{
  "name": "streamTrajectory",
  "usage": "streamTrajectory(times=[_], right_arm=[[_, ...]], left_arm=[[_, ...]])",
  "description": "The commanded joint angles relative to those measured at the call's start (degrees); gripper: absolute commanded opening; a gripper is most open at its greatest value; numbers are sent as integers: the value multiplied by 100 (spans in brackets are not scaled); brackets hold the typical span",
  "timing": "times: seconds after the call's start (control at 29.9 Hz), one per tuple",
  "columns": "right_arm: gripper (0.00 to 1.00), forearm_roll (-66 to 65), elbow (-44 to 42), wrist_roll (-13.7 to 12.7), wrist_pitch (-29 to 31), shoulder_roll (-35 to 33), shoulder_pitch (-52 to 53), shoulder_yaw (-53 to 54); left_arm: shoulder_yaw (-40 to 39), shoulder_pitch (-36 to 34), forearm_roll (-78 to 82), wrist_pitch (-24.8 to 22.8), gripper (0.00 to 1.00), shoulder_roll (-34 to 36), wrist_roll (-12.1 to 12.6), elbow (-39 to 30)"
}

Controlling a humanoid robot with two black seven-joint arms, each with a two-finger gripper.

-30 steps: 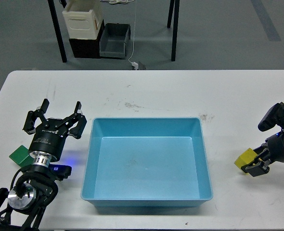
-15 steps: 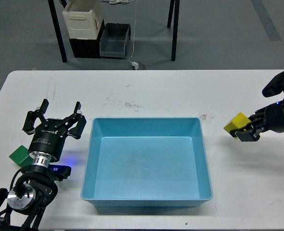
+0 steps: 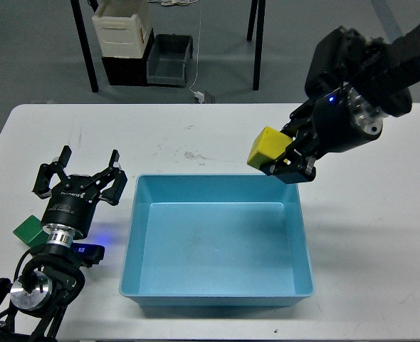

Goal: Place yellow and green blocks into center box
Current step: 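Lift the yellow cube and carry it over the blue box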

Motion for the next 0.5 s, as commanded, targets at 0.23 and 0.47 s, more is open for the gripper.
streamTrajectory(times=[0.23,0.47], right_arm=[[5,-45,-1415,-1,0,1949,-862,-550],[34,-45,-1987,-1,0,2416,-1416,-542]], left_arm=[[-173,-268,-9,-10,100,412,17,-34],[-130,-488,18,157,100,1124,123,-8]])
